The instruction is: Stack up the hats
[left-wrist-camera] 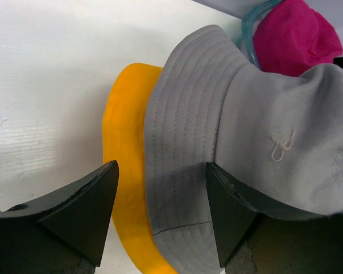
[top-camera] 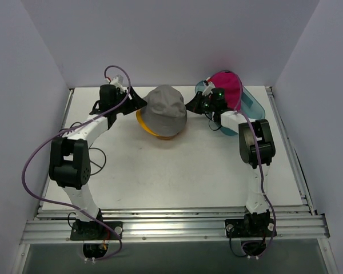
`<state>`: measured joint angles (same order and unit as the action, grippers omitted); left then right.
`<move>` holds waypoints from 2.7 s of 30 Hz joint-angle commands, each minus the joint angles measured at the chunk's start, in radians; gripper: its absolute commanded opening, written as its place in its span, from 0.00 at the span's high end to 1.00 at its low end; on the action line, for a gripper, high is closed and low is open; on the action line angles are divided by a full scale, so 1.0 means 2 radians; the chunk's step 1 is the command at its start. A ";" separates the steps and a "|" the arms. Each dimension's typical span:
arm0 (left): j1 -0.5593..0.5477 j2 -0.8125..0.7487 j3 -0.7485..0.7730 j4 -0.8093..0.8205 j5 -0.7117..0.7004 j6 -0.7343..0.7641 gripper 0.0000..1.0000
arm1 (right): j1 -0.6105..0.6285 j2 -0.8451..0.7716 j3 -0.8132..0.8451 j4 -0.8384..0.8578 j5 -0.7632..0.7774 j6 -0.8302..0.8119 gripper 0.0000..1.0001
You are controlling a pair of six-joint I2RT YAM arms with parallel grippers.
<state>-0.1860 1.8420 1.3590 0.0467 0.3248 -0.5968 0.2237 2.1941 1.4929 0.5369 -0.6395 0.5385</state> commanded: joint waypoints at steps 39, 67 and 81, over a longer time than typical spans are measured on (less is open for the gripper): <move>0.032 0.058 -0.011 0.225 0.144 -0.055 0.38 | -0.006 0.014 0.024 -0.022 0.014 -0.031 1.00; 0.031 0.042 -0.025 0.102 0.026 -0.002 0.98 | -0.015 -0.013 -0.002 -0.016 0.021 -0.025 1.00; -0.004 0.056 0.010 -0.010 -0.111 0.064 0.98 | -0.015 -0.026 -0.015 0.008 0.022 -0.009 1.00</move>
<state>-0.1970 1.9404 1.3571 0.1757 0.2798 -0.5629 0.2092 2.2013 1.4803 0.5323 -0.6338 0.5243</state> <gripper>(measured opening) 0.045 0.022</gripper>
